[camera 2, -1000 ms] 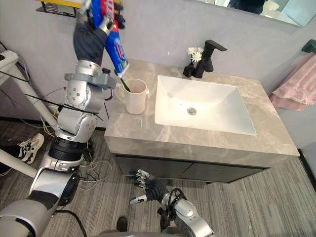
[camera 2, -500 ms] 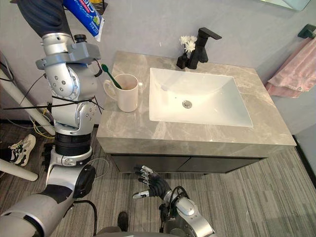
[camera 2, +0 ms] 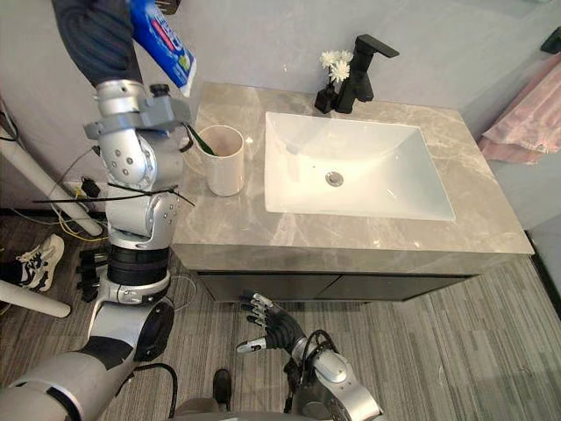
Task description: Organize washtable
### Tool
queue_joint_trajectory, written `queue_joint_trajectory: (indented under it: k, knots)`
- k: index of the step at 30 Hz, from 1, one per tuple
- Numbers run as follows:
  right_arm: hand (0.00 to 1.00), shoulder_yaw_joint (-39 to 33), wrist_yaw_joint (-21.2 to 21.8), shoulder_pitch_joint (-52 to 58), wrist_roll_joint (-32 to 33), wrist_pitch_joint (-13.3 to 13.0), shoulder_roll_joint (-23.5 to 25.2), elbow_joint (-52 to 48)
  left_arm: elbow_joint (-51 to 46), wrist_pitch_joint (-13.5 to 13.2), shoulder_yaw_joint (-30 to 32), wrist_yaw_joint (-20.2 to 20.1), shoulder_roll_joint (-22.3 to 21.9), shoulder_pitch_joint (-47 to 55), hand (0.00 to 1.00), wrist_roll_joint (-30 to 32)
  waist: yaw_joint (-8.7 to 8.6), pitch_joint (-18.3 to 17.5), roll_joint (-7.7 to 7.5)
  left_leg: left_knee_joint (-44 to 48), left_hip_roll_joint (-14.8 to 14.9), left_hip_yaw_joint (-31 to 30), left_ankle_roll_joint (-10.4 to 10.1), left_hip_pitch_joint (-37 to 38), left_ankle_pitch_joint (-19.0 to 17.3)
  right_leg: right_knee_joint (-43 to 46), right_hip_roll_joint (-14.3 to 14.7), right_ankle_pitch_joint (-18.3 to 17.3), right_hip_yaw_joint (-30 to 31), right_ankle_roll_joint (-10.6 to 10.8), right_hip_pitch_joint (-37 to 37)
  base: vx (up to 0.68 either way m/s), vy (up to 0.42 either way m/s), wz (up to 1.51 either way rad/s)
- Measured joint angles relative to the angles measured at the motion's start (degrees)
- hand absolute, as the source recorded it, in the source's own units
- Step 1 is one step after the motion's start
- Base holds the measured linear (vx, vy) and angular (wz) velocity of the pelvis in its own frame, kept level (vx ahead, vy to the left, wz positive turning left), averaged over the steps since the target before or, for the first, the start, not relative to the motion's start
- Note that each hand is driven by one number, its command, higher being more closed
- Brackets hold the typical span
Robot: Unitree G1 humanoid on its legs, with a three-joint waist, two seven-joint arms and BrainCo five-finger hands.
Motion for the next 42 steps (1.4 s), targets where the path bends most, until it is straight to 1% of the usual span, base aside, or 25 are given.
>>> queue_joint_trajectory:
  k: [2,3,9,11,13,16,17,25,29,32,37,40,42]
  knots:
    - [0.00,0.13,0.02,0.37,0.02,0.00,-0.54,-0.03,1.40,0.13,-0.53,-0.05,-0.73,0.98,1.00,0.00,0.07,0.09,0.14,0.00,0.04,-0.09,-0.01,-0.07,-0.04,0.00,0.03,0.05,-0.12,0.07,-0.02,0.00,0.000,0.00]
    - [0.00,0.15,0.03,0.43,0.03,0.00,-0.92,-0.07,1.70,0.35,-0.97,-0.42,-0.73,1.57,1.00,0.01,0.04,0.21,0.32,0.00,0.08,-0.10,0.02,-0.08,-0.08,0.00,0.05,0.31,-0.22,0.45,-0.04,0.00,0.000,0.00]
    - [0.00,0.23,0.04,0.97,0.10,0.00,-2.49,-1.94,1.74,0.94,-3.13,-1.51,-2.00,3.05,1.00,0.47,-0.07,1.07,1.62,-0.05,0.65,-0.07,0.42,-0.18,-0.36,-0.03,0.16,1.49,-1.41,1.46,-0.12,0.00,0.000,0.00]
    - [0.00,0.55,0.04,0.90,0.12,-0.15,-2.65,-2.20,1.88,0.97,-3.60,-2.38,-2.13,4.27,1.00,1.07,-0.11,1.11,1.72,-0.02,0.97,-0.18,0.22,-0.53,-0.59,-0.75,0.45,2.47,-1.30,0.91,-0.25,0.00,0.000,0.00]
    - [0.00,0.81,0.03,0.75,0.12,-0.46,-3.00,-2.20,3.50,1.28,-4.62,-2.85,-2.68,4.72,1.00,2.27,0.05,1.11,1.72,0.00,1.04,-0.31,0.13,-1.32,-0.52,-1.85,0.56,3.66,-1.27,0.90,-0.55,0.00,0.000,0.00]
    - [0.00,0.95,0.00,0.79,0.12,-0.45,-3.25,-2.19,4.28,2.05,-5.23,-3.41,-2.64,5.72,1.00,2.75,0.10,1.11,1.72,0.02,1.00,-0.30,0.14,-1.67,-0.47,-2.23,0.55,3.87,-1.26,0.85,-0.78,0.00,0.000,0.00]
    - [0.00,1.02,0.00,0.82,0.12,-0.46,-3.29,-2.19,4.28,2.11,-5.25,-3.40,-2.77,6.38,1.00,3.01,0.03,1.11,1.72,0.03,1.00,-0.30,0.43,-1.66,-0.29,-2.26,0.56,3.87,-1.23,0.85,-0.78,0.00,0.000,0.00]
    - [0.00,1.93,-0.07,0.89,0.13,-0.46,-4.18,-2.19,4.98,2.23,-5.86,-3.39,-2.75,6.76,1.00,4.37,0.11,1.10,1.70,0.36,0.65,-0.23,0.63,-1.78,-0.47,-3.29,0.24,3.97,-1.02,0.98,-0.29,0.00,0.001,0.00]
    - [0.00,2.36,-0.84,0.92,0.13,-0.49,-4.22,-2.19,5.75,2.25,-5.80,-3.38,-2.76,6.99,1.00,4.41,0.19,1.11,1.70,4.06,0.85,-0.01,0.60,-2.63,-2.53,-3.32,0.21,3.97,-0.33,0.98,0.50,-0.01,0.000,-0.03]
    - [0.00,2.43,-0.92,0.98,0.13,-0.51,-4.31,-2.19,5.78,2.25,-5.75,-3.38,-2.74,7.02,1.00,4.42,0.20,1.11,1.69,4.48,0.85,0.10,0.29,-2.99,-2.93,-3.31,0.18,3.97,0.08,0.99,0.26,-0.03,-0.011,-0.03]
    - [0.00,2.43,-0.92,1.80,0.13,-0.51,-4.35,-2.18,6.21,2.25,-5.65,-3.37,-2.70,7.02,1.00,4.41,0.16,1.12,1.67,4.39,1.13,0.09,0.13,-3.10,-2.96,-3.21,0.43,4.00,0.18,1.02,0.02,-0.03,-0.023,-0.01]
    - [0.00,2.49,-0.91,2.08,0.15,-0.51,-4.36,-2.11,6.21,2.25,-5.65,-3.37,-2.67,7.01,1.00,4.38,-0.01,1.13,1.67,4.24,1.77,0.08,0.02,-3.11,-2.89,-3.22,0.91,4.85,0.28,1.58,-0.13,0.00,0.000,0.00]
    - [0.00,2.47,-0.91,2.07,0.16,-0.63,-4.41,-2.11,6.21,2.25,-5.64,-3.37,-2.60,7.00,1.00,4.37,-0.02,1.16,1.60,4.18,2.14,-0.08,-0.24,-3.11,-2.73,-3.21,1.05,5.19,0.23,1.18,-0.15,0.00,0.000,0.00]
